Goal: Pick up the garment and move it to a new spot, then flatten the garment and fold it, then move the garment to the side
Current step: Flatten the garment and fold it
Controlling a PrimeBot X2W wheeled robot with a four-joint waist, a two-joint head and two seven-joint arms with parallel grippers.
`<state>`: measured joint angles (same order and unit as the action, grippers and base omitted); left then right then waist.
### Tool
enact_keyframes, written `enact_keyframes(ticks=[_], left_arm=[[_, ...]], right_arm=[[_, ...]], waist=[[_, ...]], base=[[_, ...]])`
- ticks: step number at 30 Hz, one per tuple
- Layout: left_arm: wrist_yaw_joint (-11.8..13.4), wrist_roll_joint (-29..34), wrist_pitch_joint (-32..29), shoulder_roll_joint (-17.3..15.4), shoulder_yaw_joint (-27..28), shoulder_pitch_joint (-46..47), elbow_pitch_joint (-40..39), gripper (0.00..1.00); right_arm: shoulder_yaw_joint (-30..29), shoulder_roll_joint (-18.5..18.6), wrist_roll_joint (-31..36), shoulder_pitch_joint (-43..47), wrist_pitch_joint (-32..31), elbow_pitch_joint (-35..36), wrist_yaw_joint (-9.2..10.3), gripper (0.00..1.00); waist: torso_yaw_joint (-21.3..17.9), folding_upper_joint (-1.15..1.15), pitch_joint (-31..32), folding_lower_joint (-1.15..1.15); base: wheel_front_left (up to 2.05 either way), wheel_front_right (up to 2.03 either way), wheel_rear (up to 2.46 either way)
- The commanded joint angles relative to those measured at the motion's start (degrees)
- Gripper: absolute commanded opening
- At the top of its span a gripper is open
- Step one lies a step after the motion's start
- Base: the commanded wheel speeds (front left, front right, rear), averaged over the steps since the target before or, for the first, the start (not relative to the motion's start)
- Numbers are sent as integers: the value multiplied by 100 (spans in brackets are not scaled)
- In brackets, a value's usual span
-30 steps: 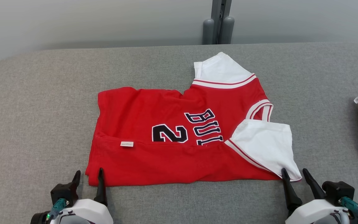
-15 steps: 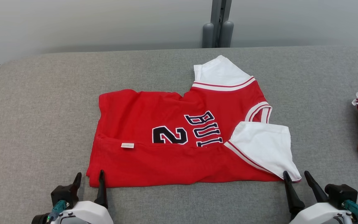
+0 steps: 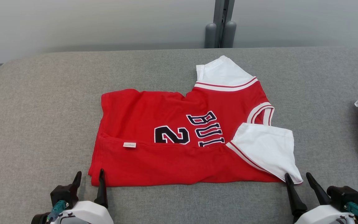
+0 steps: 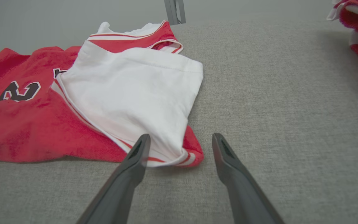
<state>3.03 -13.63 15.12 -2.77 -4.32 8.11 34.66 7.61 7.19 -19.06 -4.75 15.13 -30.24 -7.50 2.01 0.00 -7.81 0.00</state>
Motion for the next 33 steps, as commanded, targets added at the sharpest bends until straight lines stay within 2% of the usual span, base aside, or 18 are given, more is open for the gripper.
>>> enact_keyframes(ticks=[1,8,15,23,33], left_arm=[[-27,10,1,-26,25,-57,-28,100],[-21,-2,1,-27,24,-95,-18,100],[-12,27,1,-27,29,-155,-41,100],[-1,20,1,-27,31,-307,-5,100],[14,-34,1,-27,-26,-155,-71,100]], right_arm=[[-35,26,25,13,-2,88,2,100],[-72,2,-61,57,-2,-95,2,100],[-50,3,-101,153,-2,322,2,100],[80,5,-147,368,-2,247,2,100],[61,66,-2,110,-2,24,2,100]], waist=[[-1,0,12,0],[-18,0,49,0],[-14,0,118,0],[-39,0,389,0],[42,0,114,0]], base=[[0,0,0],[0,0,0],[0,0,0],[0,0,0],[0,0,0]])
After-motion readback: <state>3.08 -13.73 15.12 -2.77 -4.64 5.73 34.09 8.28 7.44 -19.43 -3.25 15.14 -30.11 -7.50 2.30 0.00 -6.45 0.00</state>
